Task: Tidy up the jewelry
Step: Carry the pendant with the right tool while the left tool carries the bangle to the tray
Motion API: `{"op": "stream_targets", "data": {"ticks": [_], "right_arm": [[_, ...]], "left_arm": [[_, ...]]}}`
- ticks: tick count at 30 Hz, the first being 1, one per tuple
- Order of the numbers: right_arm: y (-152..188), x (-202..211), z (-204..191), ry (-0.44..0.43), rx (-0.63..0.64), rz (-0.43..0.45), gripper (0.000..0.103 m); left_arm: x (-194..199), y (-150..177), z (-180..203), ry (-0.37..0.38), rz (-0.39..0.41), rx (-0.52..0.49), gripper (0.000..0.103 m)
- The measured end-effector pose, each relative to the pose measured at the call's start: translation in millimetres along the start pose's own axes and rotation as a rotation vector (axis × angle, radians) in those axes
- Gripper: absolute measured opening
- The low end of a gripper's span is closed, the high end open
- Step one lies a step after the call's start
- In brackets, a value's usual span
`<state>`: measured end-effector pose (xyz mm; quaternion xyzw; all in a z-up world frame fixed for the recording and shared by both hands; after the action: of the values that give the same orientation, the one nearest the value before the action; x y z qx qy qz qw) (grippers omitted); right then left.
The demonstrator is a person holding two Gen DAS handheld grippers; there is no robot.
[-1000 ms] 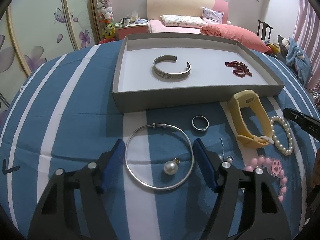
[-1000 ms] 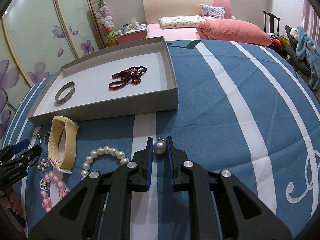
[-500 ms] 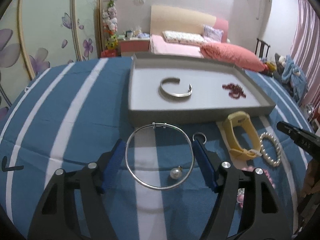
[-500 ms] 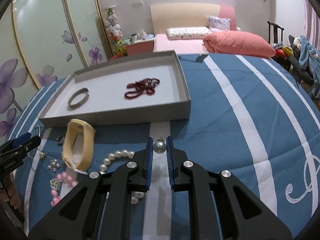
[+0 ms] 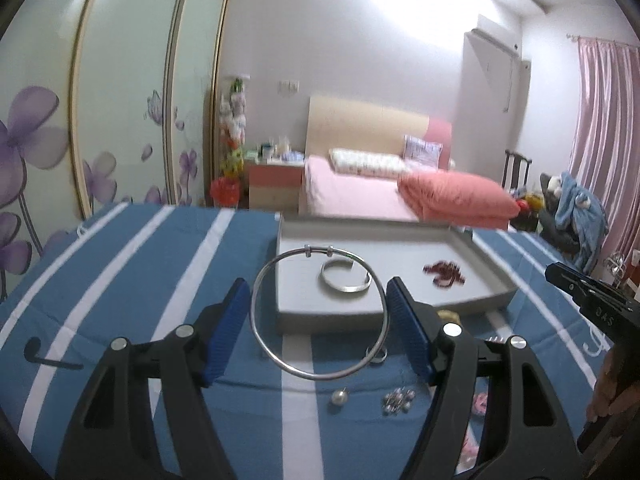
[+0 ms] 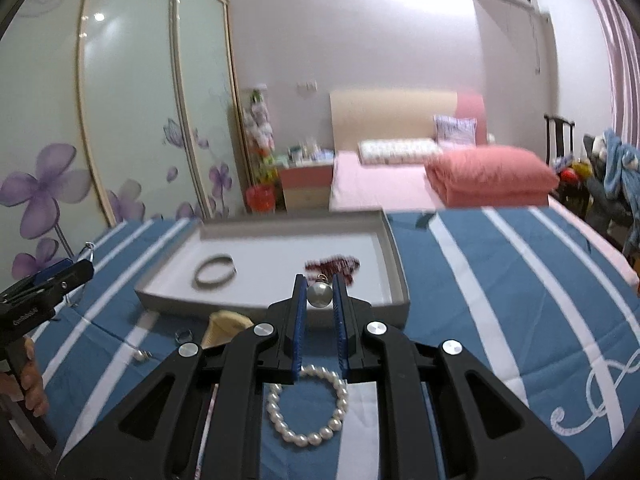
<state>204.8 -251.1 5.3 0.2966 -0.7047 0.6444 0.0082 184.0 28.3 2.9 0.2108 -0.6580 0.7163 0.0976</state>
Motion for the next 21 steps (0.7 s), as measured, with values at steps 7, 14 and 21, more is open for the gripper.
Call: {"op": "stream_targets", "data": {"ticks": [7,14,21], "right_arm": [[-16.7,16.9,-5.8,-0.005,0.005,0.130,0.014],[-24.7,12.3,-11.1,-0.021,0.006,0.170,0.014],[-29.9,10.1,-14.5,-0.031,0.023,0.205,0.014]], "left_arm": [[9.7,-11.4,7.0,-0.006,0.072,0.016,0.069],[4.4,-16.1,15.0,-0.006,0.091,0.020,0.069],[-1.8,-23.9,24.0,-0.007,0.120,0.023,0.069]]}}
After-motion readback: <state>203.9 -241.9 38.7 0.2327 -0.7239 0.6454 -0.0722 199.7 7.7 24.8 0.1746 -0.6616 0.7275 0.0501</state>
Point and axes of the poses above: each gripper's, at about its wrist camera, not at the fingertips, and x roughly against the way its jaws point, z to its right, y to its underside, the point moved 1 cm from there along -x, roughly the way its jaws point, and after that the axes turned 7 degrees about -y, right-handed, at the moved point
